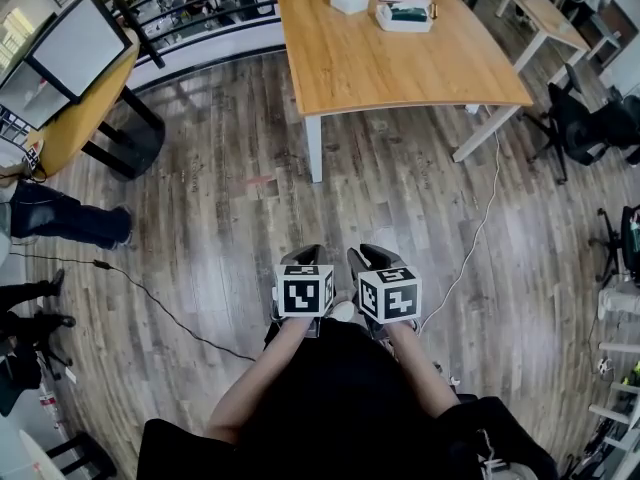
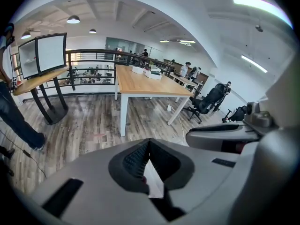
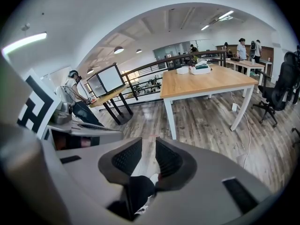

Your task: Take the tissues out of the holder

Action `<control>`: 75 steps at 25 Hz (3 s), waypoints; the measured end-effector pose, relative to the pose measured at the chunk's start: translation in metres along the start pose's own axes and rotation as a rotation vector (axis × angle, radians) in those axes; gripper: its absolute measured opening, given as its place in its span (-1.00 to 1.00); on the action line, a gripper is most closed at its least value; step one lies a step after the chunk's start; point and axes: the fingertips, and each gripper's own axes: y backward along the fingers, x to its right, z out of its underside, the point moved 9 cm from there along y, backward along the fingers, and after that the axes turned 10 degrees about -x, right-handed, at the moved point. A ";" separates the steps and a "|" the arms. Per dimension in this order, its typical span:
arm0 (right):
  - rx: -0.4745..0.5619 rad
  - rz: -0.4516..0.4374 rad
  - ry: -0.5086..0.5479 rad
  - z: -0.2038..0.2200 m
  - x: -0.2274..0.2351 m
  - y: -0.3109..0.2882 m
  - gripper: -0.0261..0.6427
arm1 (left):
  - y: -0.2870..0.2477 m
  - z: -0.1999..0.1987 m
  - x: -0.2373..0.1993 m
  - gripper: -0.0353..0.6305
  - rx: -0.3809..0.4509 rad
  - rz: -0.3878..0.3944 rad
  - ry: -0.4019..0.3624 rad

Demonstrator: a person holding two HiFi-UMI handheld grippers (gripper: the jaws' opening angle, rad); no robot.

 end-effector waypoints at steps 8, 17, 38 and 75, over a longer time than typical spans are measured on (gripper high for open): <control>0.024 -0.022 -0.015 -0.005 0.009 -0.002 -0.67 | -0.014 -0.010 0.003 -0.90 -0.022 0.007 -0.014; 0.005 0.005 -0.055 -0.034 0.038 -0.019 -0.65 | -0.044 -0.053 0.000 -0.90 -0.030 0.040 -0.043; -0.022 -0.026 -0.052 -0.206 0.044 -0.101 -0.85 | -0.083 -0.220 -0.091 -0.90 -0.031 0.062 -0.068; -0.099 0.055 -0.168 -0.273 0.052 -0.167 -0.89 | -0.135 -0.291 -0.137 -0.90 -0.149 0.184 -0.185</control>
